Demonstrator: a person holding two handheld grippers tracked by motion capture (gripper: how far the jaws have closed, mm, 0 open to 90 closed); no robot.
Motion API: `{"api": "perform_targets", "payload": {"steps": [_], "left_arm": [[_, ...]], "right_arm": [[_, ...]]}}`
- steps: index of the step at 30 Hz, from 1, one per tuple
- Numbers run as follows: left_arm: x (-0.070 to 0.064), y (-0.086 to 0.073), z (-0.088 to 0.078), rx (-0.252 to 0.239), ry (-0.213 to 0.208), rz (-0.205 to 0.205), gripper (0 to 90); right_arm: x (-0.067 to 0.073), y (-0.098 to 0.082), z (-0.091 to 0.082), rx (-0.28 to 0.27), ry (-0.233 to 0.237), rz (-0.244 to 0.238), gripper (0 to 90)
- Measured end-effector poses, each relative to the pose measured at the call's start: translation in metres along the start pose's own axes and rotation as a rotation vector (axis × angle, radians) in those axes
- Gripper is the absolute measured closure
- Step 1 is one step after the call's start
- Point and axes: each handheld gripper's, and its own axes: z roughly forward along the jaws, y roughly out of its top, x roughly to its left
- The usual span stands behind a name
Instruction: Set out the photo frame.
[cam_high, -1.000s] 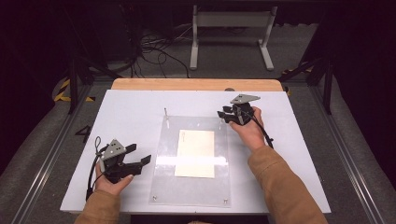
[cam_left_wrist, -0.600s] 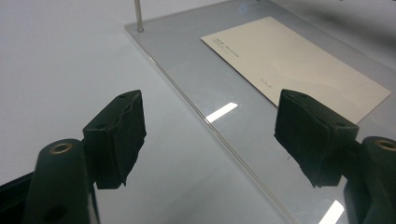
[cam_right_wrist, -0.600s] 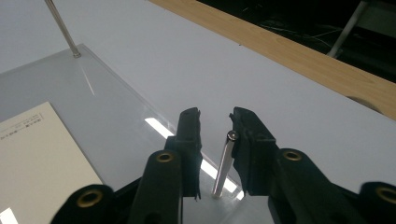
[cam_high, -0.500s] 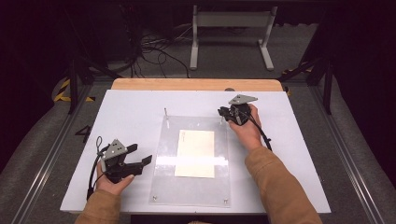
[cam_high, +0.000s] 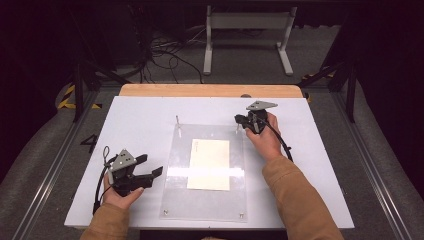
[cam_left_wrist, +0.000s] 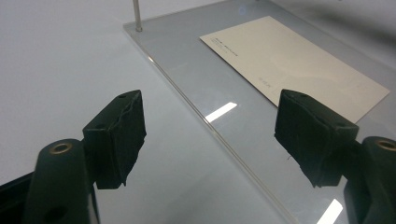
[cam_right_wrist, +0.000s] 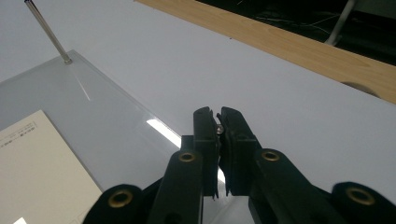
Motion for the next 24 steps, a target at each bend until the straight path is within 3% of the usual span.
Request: {"api": "perform_targets", "payload": {"steps": [14,24], "left_arm": [[-0.003,0.000,-0.001,0.000,-0.003,0.009,25.1],[-0.002,0.000,-0.003,-0.006,0.003,0.002,25.1]], "right_arm": [[-0.009,-0.005,0.004,-0.033,0.039,0.043,85.3],[-0.015,-0.002,0.008,-0.026,0.065,0.085,85.3]]}}
